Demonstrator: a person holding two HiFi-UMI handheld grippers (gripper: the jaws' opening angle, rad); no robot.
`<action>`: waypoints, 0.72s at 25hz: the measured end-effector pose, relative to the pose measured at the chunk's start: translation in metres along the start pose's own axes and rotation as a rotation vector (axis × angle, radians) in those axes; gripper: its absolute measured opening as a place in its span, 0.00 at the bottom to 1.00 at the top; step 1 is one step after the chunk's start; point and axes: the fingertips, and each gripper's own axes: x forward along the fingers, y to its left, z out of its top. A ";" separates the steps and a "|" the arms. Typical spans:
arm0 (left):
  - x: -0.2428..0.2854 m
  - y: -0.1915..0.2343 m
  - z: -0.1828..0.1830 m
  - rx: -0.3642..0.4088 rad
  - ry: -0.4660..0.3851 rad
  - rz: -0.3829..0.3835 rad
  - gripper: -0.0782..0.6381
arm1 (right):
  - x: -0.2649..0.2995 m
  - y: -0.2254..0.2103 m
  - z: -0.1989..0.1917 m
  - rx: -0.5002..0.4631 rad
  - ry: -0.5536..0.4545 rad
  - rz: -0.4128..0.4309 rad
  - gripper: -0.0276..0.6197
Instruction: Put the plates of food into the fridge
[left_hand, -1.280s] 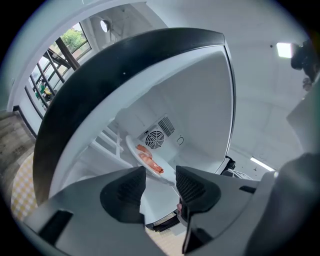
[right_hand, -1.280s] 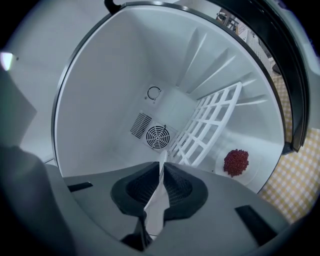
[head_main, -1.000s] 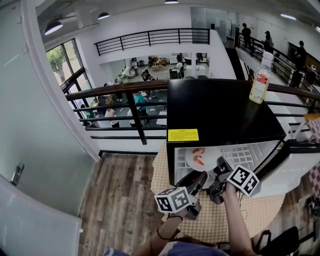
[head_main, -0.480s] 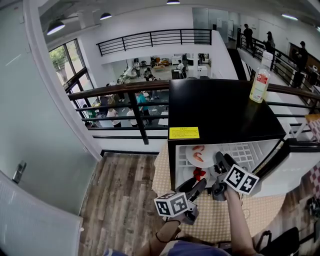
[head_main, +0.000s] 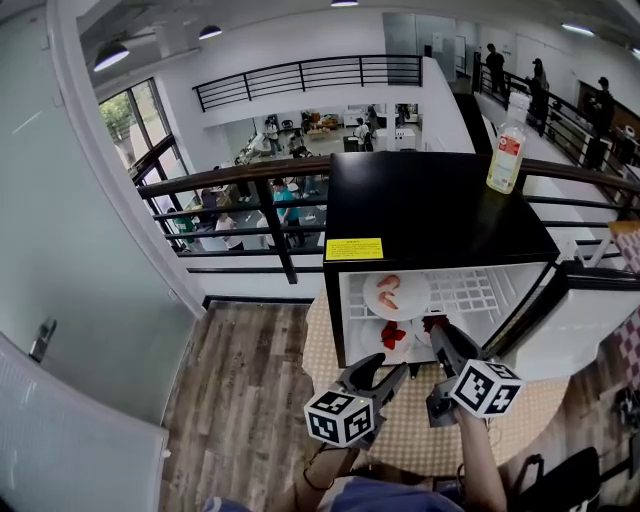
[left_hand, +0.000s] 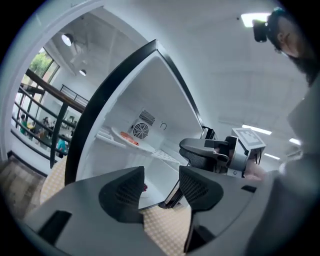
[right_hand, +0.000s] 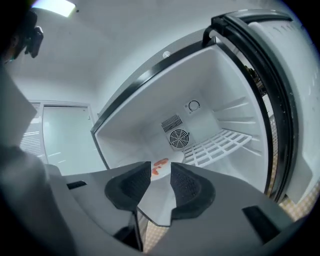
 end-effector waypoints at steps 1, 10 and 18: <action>-0.005 -0.003 -0.001 0.030 0.000 0.012 0.42 | -0.009 0.003 -0.002 -0.006 0.001 0.001 0.24; -0.049 -0.051 -0.023 0.107 -0.022 0.024 0.35 | -0.099 0.012 -0.056 0.000 0.095 0.034 0.18; -0.076 -0.107 -0.081 0.098 0.055 0.002 0.30 | -0.180 0.005 -0.106 0.036 0.159 0.046 0.17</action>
